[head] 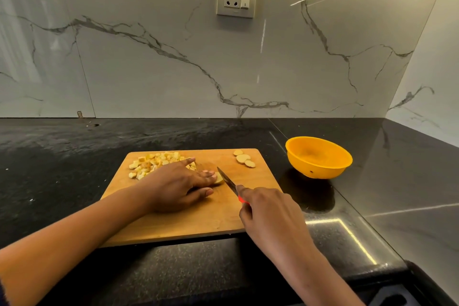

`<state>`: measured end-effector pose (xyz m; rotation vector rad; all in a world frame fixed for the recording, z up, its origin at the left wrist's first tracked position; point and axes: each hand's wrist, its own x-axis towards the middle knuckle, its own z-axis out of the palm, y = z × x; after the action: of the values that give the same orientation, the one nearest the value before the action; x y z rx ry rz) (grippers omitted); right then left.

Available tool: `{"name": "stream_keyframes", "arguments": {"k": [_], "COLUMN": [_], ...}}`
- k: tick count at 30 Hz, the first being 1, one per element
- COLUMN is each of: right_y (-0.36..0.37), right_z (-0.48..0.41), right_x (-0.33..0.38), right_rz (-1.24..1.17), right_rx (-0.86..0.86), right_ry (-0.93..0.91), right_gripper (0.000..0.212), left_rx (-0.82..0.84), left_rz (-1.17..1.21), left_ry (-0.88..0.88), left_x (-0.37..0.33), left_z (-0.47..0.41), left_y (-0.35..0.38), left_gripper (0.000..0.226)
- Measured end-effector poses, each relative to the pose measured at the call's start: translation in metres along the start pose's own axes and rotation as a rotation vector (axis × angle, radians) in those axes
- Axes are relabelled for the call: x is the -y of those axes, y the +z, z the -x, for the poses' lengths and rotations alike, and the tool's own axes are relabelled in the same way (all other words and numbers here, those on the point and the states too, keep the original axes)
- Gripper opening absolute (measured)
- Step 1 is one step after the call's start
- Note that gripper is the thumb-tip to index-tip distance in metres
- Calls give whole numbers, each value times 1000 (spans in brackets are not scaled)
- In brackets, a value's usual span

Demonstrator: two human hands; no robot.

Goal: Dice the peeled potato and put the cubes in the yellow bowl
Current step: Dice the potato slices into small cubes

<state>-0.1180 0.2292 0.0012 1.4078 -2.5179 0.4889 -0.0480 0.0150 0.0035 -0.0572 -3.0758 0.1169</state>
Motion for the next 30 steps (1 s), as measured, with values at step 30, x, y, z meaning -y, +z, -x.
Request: {"name": "stream_keyframes", "arguments": {"k": [30], "right_y": [0], "right_z": [0], "right_x": [20], "right_rz": [100], "right_rx": [82], "right_ry": [-9], "right_gripper": [49], "left_rx": [61], "left_rz": [-10], "left_ry": [95], "left_x": [10], "left_z": [9], "left_y": [-3], "left_gripper": [78]}}
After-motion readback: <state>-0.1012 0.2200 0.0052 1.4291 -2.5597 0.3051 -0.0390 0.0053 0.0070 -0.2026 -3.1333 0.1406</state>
